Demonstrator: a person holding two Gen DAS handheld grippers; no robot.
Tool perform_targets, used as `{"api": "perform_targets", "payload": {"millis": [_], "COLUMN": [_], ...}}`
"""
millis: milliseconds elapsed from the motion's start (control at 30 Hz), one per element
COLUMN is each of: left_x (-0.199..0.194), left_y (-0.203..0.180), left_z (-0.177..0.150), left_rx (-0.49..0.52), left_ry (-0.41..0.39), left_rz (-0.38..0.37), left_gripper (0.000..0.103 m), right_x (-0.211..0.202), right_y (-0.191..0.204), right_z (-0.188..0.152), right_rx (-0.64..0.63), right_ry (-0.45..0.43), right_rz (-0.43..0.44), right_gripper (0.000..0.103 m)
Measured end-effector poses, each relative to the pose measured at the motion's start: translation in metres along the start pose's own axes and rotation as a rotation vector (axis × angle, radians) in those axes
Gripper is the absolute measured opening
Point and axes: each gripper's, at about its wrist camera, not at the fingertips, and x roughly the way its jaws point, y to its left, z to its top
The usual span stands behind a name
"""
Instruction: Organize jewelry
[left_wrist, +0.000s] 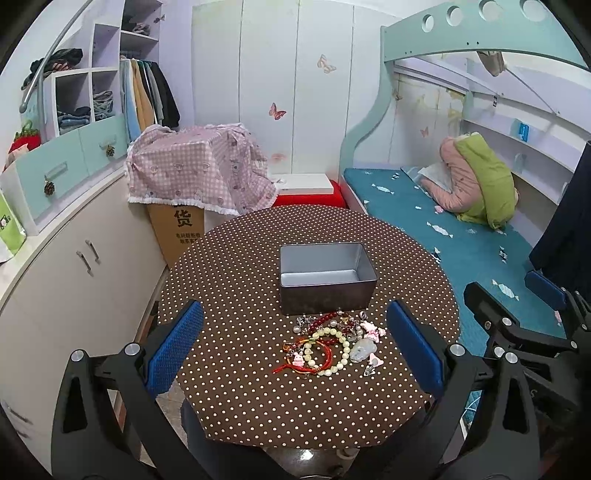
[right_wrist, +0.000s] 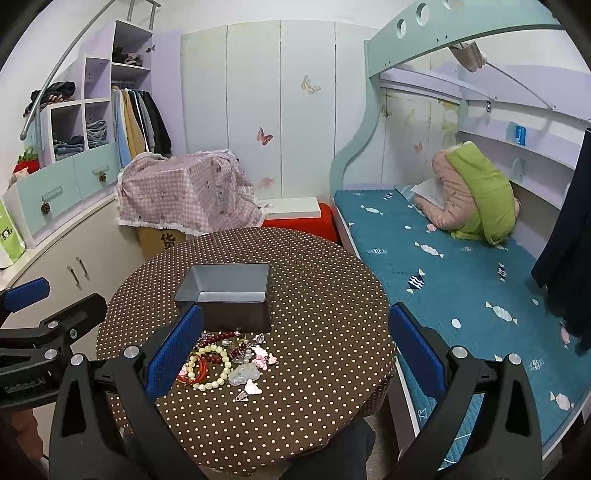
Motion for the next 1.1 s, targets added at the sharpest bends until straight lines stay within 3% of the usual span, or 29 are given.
{"api": "perform_targets", "payload": {"millis": [1100], "left_x": [0.001], "left_y": [0.019], "left_z": [0.000], "left_rx": [-0.051], "left_ry": [0.006], "left_rz": [-0.004], "left_gripper": [0.098], "right_x": [0.003], "right_y": [0.014], "right_z": [0.003], "right_rx": [-0.041], "right_ry": [0.009], "right_rz": [0.014], "right_gripper": [0.096]}}
